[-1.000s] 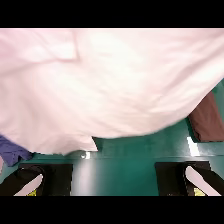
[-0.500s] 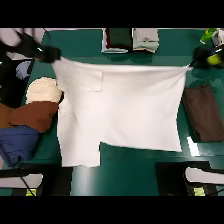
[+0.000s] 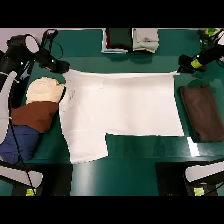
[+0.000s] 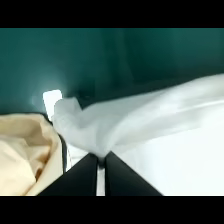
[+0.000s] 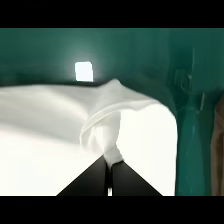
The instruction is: Fold the shirts.
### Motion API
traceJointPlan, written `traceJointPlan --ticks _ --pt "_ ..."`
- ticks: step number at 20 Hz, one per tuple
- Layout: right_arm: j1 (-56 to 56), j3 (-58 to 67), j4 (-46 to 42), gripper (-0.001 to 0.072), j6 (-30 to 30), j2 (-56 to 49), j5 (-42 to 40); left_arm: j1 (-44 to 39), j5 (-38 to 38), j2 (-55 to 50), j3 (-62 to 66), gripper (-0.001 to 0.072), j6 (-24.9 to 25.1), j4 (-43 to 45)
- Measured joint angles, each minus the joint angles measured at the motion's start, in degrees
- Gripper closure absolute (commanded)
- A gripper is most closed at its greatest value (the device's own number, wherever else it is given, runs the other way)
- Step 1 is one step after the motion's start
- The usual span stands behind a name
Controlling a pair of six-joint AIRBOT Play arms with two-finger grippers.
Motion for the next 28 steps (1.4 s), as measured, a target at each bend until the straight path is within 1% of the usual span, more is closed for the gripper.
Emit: traceJointPlan --ticks 2,4,8,13,14,15,16,17,19,20,22,23,24,28 --pt "0.00 -3.17 -1.42 0.0694 -0.50 1.86 0.35 0.44 -3.54 0.04 -1.16 0.0679 0.52 -1.18" --pt "0.00 -7.41 -2.95 0.0694 -0.70 3.48 -0.44 0.57 -5.01 0.00 -3.74 0.0678 1.03 -3.15" --pt "0.00 -16.41 -4.17 0.0694 -0.81 5.22 -4.59 0.61 -3.28 -0.07 -11.39 0.0678 1.77 -7.45" --pt "0.00 -24.00 -4.28 0.0686 -0.33 5.73 -8.52 0.70 -1.22 -0.07 -17.97 0.0676 1.99 -9.38" --pt "0.00 -24.74 -4.24 0.0574 -0.20 5.81 -9.03 0.70 -1.20 -0.04 -18.49 0.0540 1.99 -9.64" --pt "0.00 -25.20 -4.22 0.0462 -0.17 5.81 -9.22 0.70 -1.25 0.00 -18.84 0.0342 1.99 -9.70" --pt "0.00 -25.42 -4.22 0.0443 -0.17 5.84 -9.38 0.70 -1.38 0.13 -19.10 0.0322 1.90 -9.77" --pt "0.00 -25.29 -4.20 0.0442 -0.17 5.88 -9.40 0.70 -1.60 0.48 -19.28 0.0322 1.64 -9.77" --pt "0.00 -24.00 -4.17 0.0433 -0.52 6.05 -8.26 0.72 -1.90 2.34 -19.52 0.0347 0.94 -9.66" --pt "-0.07 -23.26 -4.24 0.0354 -1.05 6.67 -7.13 0.76 -2.19 3.87 -19.65 0.0348 0.46 -9.25" --pt "-0.74 -23.45 -4.44 0.0345 -2.21 9.18 -4.96 0.83 -2.86 8.11 -20.68 0.0348 -0.37 -8.44" --pt "-1.36 -24.65 -4.59 0.0303 -2.58 11.04 -4.04 0.83 -3.15 10.78 -22.01 0.0348 -0.76 -8.17" --pt "-2.21 -26.71 -4.59 0.0199 -2.86 13.29 -3.10 0.79 -3.54 13.33 -23.71 0.0349 -1.20 -8.00" --pt "-6.93 -39.21 -6.67 0.0193 -3.67 22.14 -1.03 -1.01 -2.80 23.30 -33.66 0.0349 -2.84 -7.78"
